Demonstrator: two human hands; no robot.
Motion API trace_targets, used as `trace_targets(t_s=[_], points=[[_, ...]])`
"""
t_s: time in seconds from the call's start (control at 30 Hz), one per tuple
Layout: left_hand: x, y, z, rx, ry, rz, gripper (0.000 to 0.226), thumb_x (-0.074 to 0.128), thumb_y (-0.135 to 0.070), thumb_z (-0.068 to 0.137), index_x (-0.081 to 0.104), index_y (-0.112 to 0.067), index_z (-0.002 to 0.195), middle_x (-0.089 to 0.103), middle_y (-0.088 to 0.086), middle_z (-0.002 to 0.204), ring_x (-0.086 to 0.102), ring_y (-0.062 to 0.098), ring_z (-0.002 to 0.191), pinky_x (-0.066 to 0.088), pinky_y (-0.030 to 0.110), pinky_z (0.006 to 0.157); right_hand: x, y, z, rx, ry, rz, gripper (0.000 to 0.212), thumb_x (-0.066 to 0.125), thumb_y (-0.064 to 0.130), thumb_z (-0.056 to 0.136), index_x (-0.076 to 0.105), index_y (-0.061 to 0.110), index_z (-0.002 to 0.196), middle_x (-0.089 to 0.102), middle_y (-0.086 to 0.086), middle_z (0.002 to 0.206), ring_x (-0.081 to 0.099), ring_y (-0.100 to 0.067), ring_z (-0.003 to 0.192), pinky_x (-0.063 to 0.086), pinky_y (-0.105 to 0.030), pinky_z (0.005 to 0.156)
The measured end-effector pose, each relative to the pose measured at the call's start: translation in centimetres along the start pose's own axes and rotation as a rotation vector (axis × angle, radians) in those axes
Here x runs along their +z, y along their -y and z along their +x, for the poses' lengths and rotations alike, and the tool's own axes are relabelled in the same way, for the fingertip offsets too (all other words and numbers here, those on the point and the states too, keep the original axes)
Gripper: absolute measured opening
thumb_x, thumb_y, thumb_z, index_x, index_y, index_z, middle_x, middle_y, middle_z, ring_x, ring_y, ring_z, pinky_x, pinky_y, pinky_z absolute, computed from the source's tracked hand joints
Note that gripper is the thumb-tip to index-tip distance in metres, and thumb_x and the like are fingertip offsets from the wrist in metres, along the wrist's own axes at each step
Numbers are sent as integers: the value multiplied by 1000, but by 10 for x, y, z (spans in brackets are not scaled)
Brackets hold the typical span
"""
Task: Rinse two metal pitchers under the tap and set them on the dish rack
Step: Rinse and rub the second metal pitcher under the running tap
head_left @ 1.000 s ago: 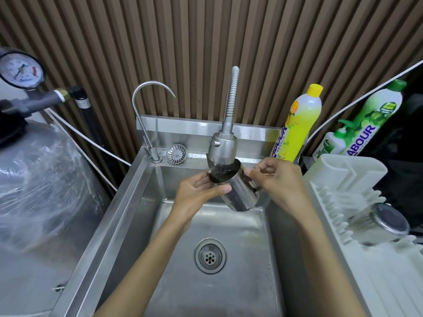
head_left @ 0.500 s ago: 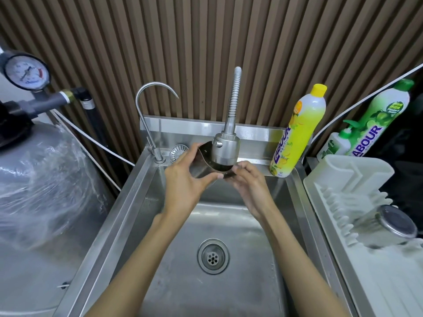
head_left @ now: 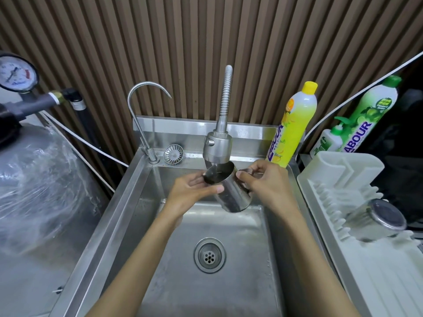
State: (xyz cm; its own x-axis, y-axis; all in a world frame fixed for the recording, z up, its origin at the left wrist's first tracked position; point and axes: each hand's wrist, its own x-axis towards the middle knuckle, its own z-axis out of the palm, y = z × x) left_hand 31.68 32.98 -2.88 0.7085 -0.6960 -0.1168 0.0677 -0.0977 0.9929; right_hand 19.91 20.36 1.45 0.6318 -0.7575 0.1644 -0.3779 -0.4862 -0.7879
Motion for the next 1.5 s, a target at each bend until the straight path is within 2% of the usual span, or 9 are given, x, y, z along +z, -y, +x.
trace_targets(t_s=[0.2,0.27,0.43,0.57,0.67,0.8,1.03,1.17,1.5], points=[[17,-3,6,105,-79,-155,67,75,12,63,54,-3,125,65,6,119,62,9,109,47,15,95,-2,-4,0,-44,-61,257,17,68,11,81,56,16,70,70,5,89,67,-6,77,49,-10,69],[21,-14,4,181,-141,-164,66,76,13,61,56,-7,121,64,1,119,62,-3,101,46,9,91,2,-8,4,-40,-46,443,16,65,6,83,55,13,73,70,9,92,66,1,78,47,-6,70],[14,-35,-4,315,-250,-18,65,83,6,54,56,-36,97,59,-29,94,57,-22,86,41,0,85,22,-16,14,86,128,813,20,59,5,87,52,14,70,68,0,97,64,-13,90,49,-34,83],[4,-34,-14,365,-312,220,58,86,-4,53,63,-27,101,60,-26,95,56,-21,86,39,-1,82,43,-18,12,230,262,911,24,53,3,89,49,14,69,64,-9,93,61,-26,91,50,-41,85],[-3,-26,-16,316,-359,336,67,89,-13,52,66,-14,115,65,-6,115,59,2,104,43,20,101,52,-18,5,271,258,866,23,55,5,89,51,15,68,62,-13,93,58,-27,94,50,-41,84],[-14,-6,-11,116,-298,125,88,87,-6,53,51,-15,132,57,-8,115,56,4,107,40,17,100,53,-15,5,204,179,691,23,62,5,84,50,14,66,66,-3,80,60,-18,80,49,-36,80],[-8,48,9,-257,-24,63,43,83,-10,63,69,-22,102,68,-8,82,58,5,69,40,20,65,69,0,8,-74,98,-207,4,57,10,85,54,9,82,65,-16,97,60,-34,91,44,-34,73],[0,59,25,-317,-5,84,28,85,-17,55,68,-21,77,66,1,76,54,12,67,40,24,68,81,0,12,-226,98,-439,19,52,6,86,54,-2,103,58,-23,109,58,-42,96,44,-41,79],[-1,71,46,-296,-46,152,25,57,8,78,62,-17,76,56,-3,66,46,12,64,37,17,52,105,-2,17,-476,104,-489,23,65,-14,49,58,-7,70,61,-25,67,59,-40,61,47,-38,58]])
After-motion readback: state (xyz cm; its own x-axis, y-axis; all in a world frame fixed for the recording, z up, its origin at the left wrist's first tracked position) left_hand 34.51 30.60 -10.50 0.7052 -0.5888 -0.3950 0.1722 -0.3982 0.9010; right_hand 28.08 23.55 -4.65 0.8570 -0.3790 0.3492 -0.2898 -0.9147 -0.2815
